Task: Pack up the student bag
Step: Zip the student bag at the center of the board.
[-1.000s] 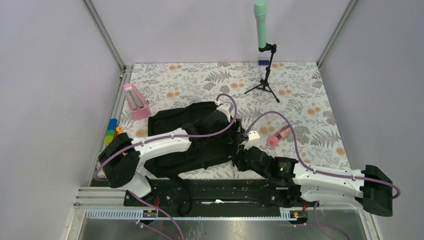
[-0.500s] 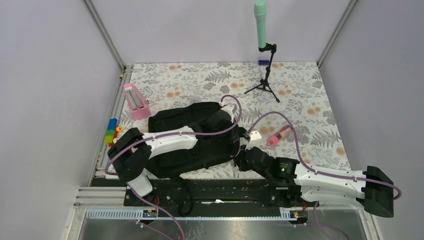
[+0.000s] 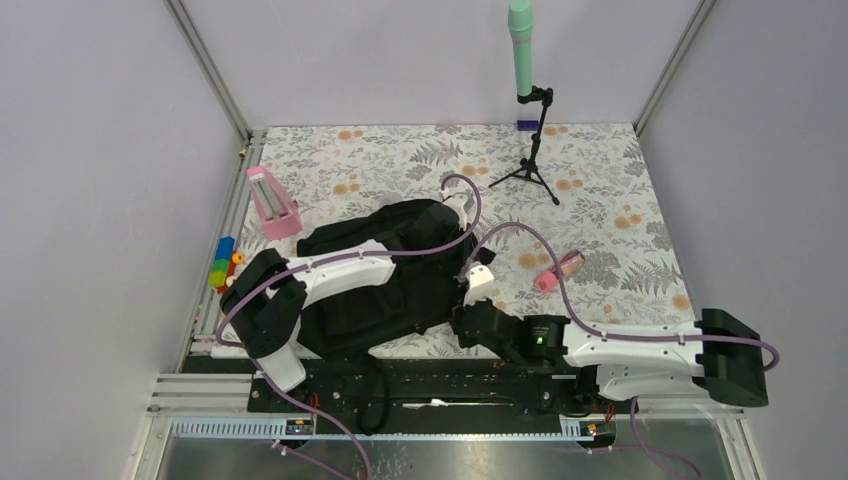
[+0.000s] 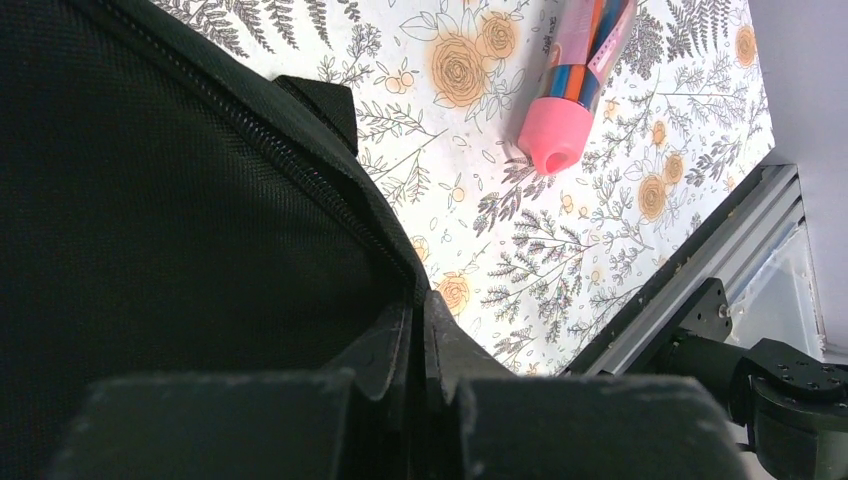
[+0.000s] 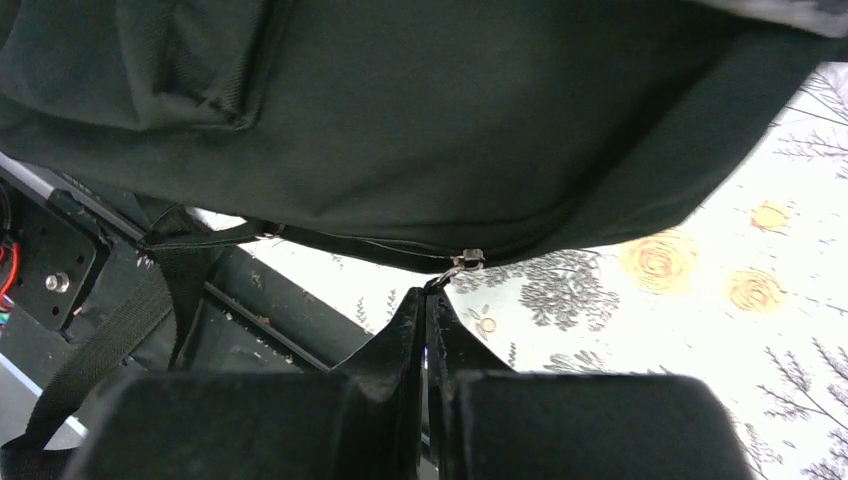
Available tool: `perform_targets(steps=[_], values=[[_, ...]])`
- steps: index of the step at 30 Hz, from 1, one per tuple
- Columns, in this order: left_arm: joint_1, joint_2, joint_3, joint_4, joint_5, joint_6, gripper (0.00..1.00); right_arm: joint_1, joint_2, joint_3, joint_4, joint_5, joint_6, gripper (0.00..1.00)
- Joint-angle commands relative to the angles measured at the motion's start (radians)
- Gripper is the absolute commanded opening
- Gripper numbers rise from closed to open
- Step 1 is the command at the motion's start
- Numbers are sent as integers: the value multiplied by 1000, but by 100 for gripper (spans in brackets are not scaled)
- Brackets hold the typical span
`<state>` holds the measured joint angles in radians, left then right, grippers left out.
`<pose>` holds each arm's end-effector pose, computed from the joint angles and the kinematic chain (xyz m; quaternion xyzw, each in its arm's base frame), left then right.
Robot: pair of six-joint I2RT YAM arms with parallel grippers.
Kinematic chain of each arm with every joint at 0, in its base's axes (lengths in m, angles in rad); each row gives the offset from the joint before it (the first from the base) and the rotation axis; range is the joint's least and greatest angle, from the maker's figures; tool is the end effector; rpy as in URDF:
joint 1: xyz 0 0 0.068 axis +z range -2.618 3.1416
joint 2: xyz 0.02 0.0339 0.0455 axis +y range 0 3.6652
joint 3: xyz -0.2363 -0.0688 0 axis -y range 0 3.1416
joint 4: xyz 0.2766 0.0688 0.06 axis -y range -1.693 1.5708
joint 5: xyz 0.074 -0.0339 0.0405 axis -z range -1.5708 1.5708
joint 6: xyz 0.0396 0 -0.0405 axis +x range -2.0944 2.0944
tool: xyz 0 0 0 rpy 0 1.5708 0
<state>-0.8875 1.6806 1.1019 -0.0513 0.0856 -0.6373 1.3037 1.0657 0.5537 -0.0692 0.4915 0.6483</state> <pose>0.2511 -0.3138 0.1805 0.1304 0.8812 -0.3403 0.3011 0.0886 0.2528 0.1773 -0.1654 0.8454 0.2615 0.4354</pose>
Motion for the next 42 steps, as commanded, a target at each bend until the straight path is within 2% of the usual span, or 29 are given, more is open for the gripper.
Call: perform_targets(steps=[1,13,20,23,25,27,30,34,37,42], values=[[44,15,91,186,-12,28,0,92,105,110,98,-12,-21,0],[73,37,133,175,-25,28,0,192,307,254,194,-98,-40,0],[79,28,143,163,-26,56,0,200,302,256,164,-58,-46,1],[83,12,140,165,-11,74,0,200,244,239,96,23,-35,25],[85,-8,133,172,6,95,12,200,186,227,17,107,-25,44],[85,-42,122,183,23,122,27,195,127,213,-45,178,-29,57],[85,-100,110,185,30,165,52,170,55,205,-160,257,-18,68],[88,-193,90,153,-24,225,79,76,-48,145,-213,228,5,77],[98,-263,68,84,-95,269,88,-16,-125,83,-213,169,41,84],[128,-424,-54,6,-198,277,95,-120,-165,30,-196,119,110,96]])
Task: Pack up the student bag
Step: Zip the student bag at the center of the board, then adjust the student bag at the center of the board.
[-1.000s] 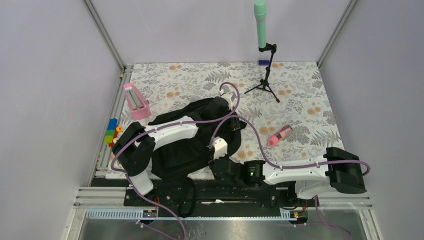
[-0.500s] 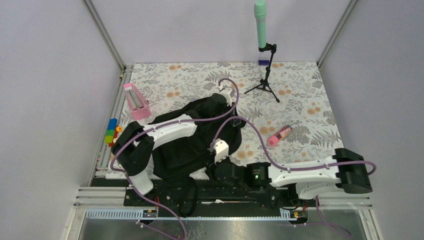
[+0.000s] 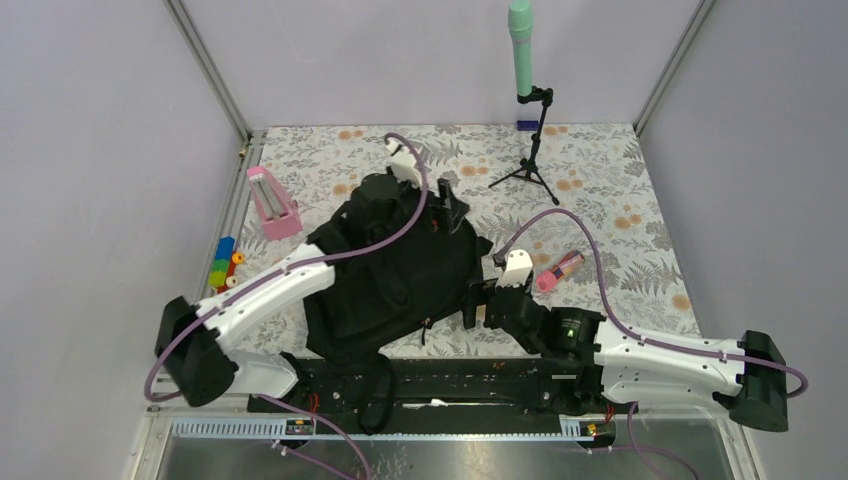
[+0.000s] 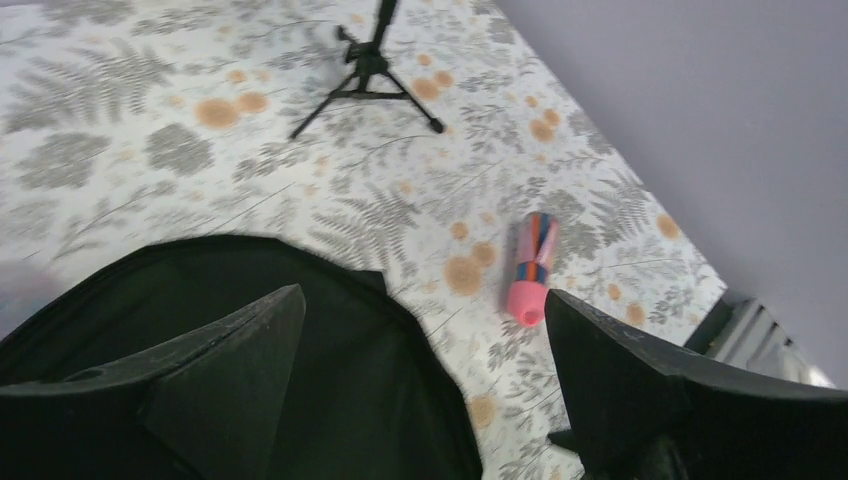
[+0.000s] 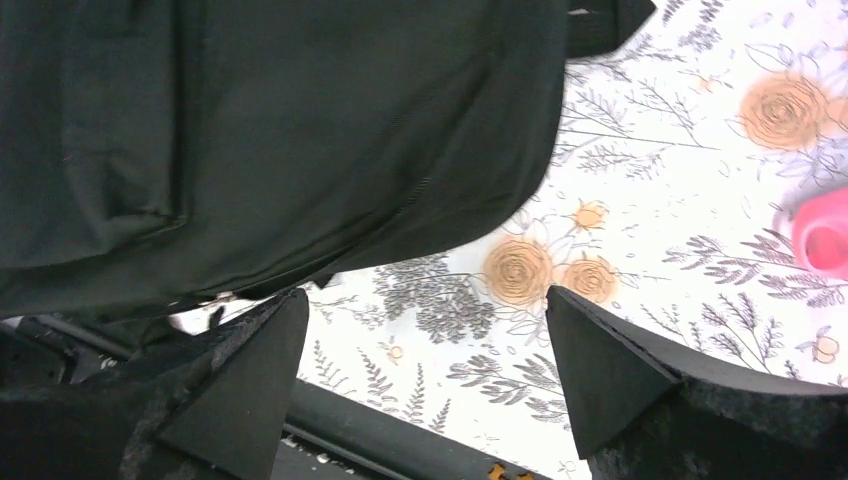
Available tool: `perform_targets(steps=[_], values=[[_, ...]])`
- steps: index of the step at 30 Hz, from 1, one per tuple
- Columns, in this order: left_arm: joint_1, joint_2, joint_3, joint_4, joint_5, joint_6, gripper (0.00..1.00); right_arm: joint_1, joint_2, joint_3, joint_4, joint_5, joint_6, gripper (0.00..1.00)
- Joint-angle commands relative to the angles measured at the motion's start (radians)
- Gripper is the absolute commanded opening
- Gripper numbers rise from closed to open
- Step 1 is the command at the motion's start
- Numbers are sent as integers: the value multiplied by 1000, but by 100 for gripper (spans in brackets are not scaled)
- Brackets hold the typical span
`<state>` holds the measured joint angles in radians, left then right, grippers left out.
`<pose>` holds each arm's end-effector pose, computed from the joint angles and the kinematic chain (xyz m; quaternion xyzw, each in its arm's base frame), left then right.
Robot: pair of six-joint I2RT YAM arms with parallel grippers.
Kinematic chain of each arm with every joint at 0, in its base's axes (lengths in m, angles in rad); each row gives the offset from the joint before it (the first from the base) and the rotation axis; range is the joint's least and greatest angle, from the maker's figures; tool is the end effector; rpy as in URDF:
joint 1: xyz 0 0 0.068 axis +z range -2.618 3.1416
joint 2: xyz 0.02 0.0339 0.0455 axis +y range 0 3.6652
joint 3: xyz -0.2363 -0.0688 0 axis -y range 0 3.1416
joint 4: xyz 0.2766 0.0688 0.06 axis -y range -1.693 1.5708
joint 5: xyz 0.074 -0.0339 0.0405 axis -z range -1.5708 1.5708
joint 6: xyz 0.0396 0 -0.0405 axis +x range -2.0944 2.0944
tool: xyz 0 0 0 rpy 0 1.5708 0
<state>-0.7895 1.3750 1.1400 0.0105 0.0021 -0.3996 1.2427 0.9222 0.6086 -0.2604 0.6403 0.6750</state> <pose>0.2589 -0.2612 0.3139 0.1521 0.7669 -0.3499 0.5160 0.1022 0.2268 0.2161 -0.0891 0.8425 0.2126 0.4869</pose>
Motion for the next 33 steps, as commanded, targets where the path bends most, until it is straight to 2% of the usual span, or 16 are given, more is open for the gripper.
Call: perform_targets(steps=[1,9,12,19,22,26,28,30,31,33], values=[[35,-159,-130,-62,-128,33,96,-74,-16,-26,7,-44,94,96],[123,-427,-403,-184,-154,-106,99,-103,49,-66,203,-54,186,98],[143,-494,-481,-168,-138,-124,95,-112,107,-53,226,-65,205,94],[175,-483,-540,-197,-139,-149,91,-121,222,-33,314,-105,226,85],[177,-461,-581,-159,-139,-173,87,-126,268,-18,314,-109,230,75],[177,-404,-597,-109,-106,-186,62,-132,299,-4,317,-110,222,55],[177,-368,-606,-65,-78,-188,55,-141,294,-2,318,-109,223,40],[177,-330,-604,-20,-41,-194,36,-151,281,1,319,-110,223,22],[177,-316,-602,-4,-23,-196,26,-156,274,3,318,-109,213,16],[177,-305,-596,27,-7,-193,0,-167,256,3,317,-107,194,6]])
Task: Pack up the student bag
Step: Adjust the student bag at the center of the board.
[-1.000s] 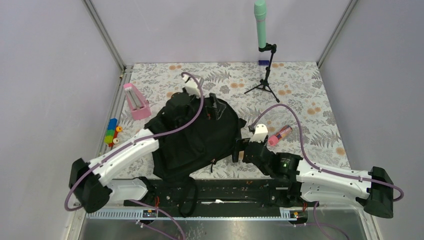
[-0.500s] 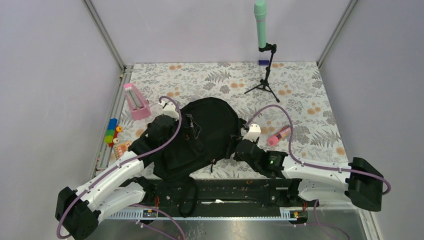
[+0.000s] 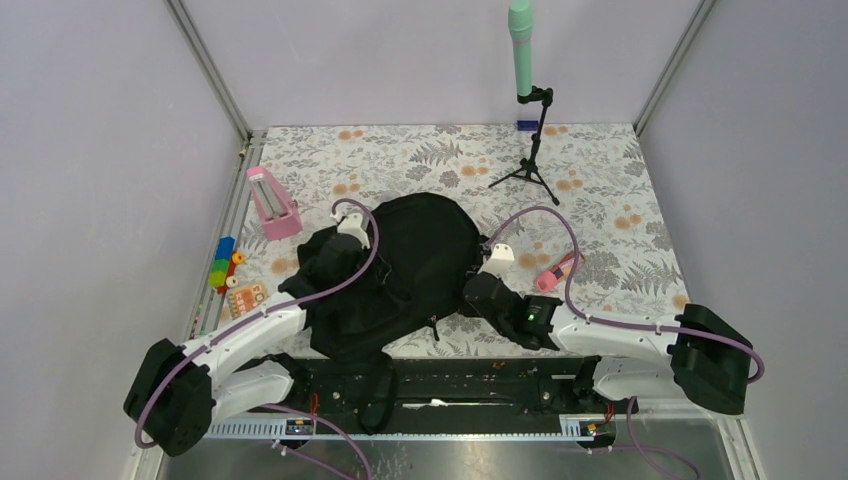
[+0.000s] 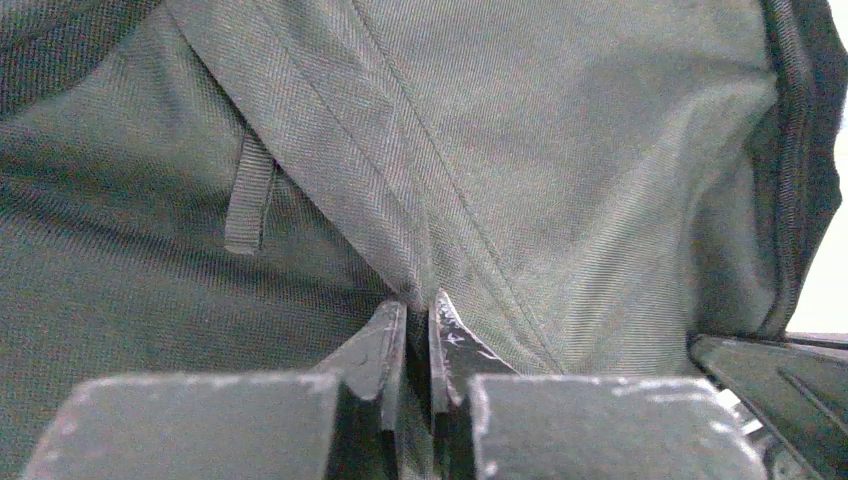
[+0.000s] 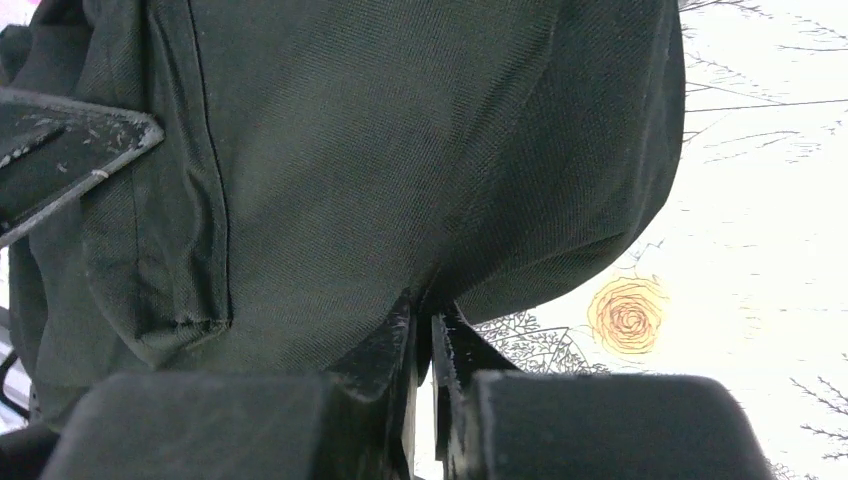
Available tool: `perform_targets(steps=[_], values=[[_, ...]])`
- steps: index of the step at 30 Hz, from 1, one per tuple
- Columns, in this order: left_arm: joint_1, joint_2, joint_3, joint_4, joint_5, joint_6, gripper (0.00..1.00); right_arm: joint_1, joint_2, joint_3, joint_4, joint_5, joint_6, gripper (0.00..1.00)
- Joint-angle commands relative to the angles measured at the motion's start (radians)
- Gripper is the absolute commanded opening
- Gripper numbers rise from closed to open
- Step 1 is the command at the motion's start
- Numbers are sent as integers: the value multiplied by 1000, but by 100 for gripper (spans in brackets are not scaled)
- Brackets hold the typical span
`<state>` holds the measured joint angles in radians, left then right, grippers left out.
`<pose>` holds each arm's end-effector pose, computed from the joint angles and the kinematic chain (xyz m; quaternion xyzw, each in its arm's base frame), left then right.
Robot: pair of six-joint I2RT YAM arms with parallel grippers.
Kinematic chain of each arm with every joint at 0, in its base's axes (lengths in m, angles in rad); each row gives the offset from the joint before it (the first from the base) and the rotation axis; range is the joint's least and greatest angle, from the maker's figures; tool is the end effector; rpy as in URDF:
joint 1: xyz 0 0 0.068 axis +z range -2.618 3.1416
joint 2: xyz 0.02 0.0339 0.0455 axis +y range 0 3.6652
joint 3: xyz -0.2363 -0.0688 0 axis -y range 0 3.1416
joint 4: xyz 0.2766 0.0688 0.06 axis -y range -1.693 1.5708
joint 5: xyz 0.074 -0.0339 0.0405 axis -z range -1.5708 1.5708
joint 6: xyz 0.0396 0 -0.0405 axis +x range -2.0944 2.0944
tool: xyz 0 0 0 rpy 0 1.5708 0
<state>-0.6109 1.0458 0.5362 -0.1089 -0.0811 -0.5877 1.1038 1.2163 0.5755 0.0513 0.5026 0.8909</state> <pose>0.2187 -0.1492 0.1696 -0.0083 0.8882 -0.2286 0.3985 0.1458 0.2467 0.1574 0.0257 0.8619 0.2644 0.4319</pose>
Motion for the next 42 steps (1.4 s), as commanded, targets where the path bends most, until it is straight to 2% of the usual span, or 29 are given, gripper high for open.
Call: perform_targets(steps=[1,4,8,11,14,17,21,27,29,30,32,34,37,40,42], values=[[-1,17,13,149,76,1,0,-34,-50,38,6,27,-37,3],[-1,-72,36,122,76,55,0,-68,-84,72,-22,-18,-127,0],[-1,-230,93,48,147,152,0,-110,-124,182,-155,-45,-271,0],[-2,-293,146,-1,226,179,0,-149,-133,282,-223,-60,-381,0],[-12,-287,185,-20,309,172,0,-234,-89,368,-285,-154,-456,0],[-60,-247,194,-6,301,156,0,-323,1,448,-338,-228,-503,0],[-151,-184,194,53,261,146,0,-388,111,489,-281,-260,-573,0],[-209,-77,198,131,263,128,2,-468,251,542,-185,-313,-609,0],[-211,-55,200,115,242,134,26,-485,281,562,-185,-317,-610,0],[-211,-53,201,111,224,140,45,-491,288,570,-192,-325,-615,5],[-211,-68,201,55,176,163,65,-498,288,575,-209,-330,-626,25],[-211,-104,191,20,123,188,79,-499,267,563,-221,-321,-639,42],[-206,-161,154,-34,-29,196,93,-500,212,531,-236,-299,-647,60],[-159,-196,123,-102,-76,164,95,-499,141,484,-248,-299,-637,74],[-127,-214,96,-139,-91,128,96,-500,92,443,-253,-303,-626,78]])
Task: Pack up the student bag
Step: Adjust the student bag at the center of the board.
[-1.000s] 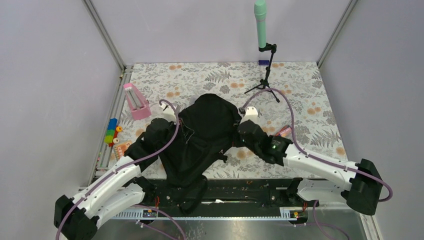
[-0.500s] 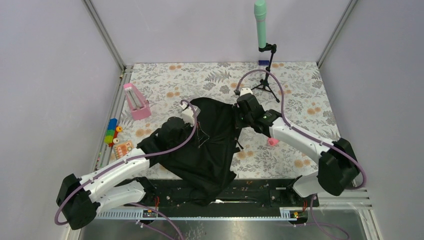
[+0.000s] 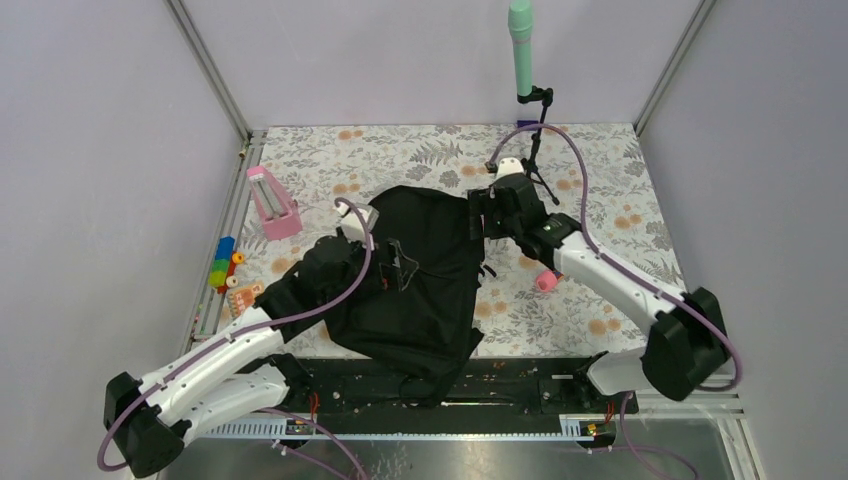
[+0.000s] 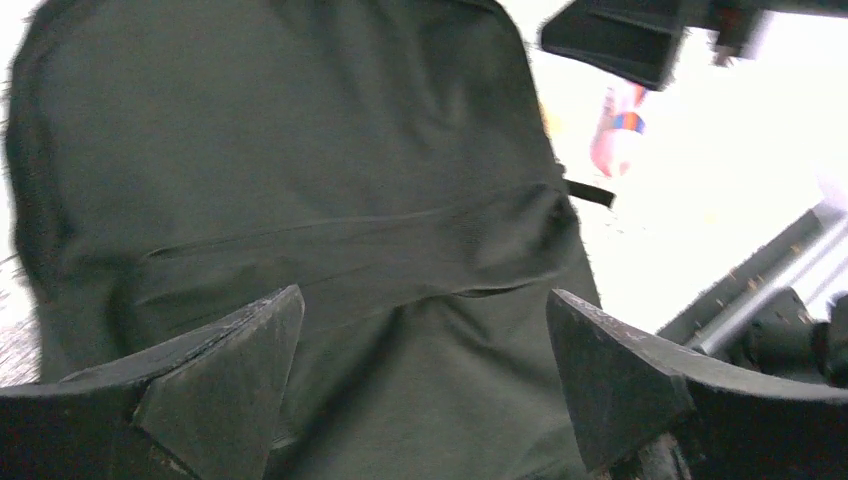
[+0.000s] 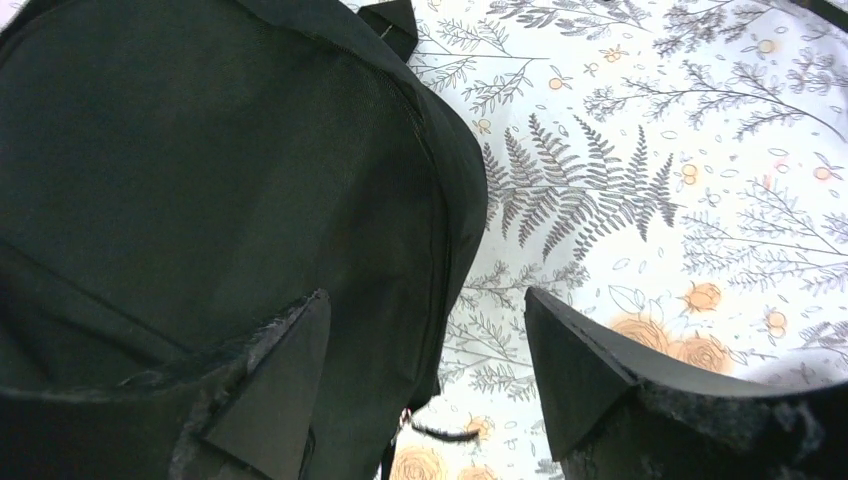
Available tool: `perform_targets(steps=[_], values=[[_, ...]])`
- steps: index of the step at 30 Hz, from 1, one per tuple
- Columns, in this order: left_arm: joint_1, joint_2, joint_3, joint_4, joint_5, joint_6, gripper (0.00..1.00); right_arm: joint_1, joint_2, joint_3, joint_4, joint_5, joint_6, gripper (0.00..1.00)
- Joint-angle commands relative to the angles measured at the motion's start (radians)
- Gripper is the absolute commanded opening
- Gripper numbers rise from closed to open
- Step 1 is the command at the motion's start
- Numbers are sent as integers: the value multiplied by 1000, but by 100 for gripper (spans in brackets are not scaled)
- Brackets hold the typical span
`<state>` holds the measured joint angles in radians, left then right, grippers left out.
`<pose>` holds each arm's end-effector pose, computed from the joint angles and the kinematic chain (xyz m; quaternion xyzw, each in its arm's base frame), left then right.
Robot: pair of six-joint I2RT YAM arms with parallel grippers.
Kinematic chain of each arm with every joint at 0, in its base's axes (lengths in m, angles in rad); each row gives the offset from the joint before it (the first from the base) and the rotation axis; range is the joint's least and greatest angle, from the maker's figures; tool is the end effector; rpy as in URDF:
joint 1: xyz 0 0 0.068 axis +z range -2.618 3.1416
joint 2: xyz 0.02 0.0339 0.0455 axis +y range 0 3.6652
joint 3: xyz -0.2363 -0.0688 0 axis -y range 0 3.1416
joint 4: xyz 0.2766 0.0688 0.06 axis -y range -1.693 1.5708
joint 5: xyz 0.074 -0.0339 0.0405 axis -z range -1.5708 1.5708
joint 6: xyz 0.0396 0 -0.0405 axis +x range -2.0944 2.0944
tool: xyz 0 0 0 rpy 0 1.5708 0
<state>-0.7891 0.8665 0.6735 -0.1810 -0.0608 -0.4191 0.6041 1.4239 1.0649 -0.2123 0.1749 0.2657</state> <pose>0.1818 -0.1797 0.2579 0.1351 0.8149 -0.2992 0.4777 0.3006 0.1991 0.2452 -0.1060 0.8689 0.1316 0.4652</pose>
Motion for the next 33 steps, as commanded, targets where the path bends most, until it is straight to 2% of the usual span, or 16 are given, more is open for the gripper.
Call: perform_targets(steps=[1,3,5,7,10,14,22,26,33], values=[[67,-45,-56,-77,-119,-61,97,0,-146,-67,8,23,8,80],[101,-64,-86,-86,-117,-91,96,0,-189,-107,5,17,35,80],[130,-74,-107,-100,-121,-113,91,0,-234,-145,4,-5,61,80],[150,-79,-117,-117,-127,-123,74,0,-280,-178,-4,-25,83,80],[164,-93,-130,-117,-118,-124,60,0,-338,-226,-25,-34,114,80],[175,-98,-149,-103,-94,-112,46,0,-405,-288,-27,-31,145,80],[184,-98,-137,-152,-22,-113,1,0,-515,-321,-120,-8,158,79],[184,-146,-134,-170,1,-101,0,0,-540,-343,-106,-51,138,79],[183,-150,-126,-156,227,-104,0,4,-561,-401,-5,-263,190,72]])
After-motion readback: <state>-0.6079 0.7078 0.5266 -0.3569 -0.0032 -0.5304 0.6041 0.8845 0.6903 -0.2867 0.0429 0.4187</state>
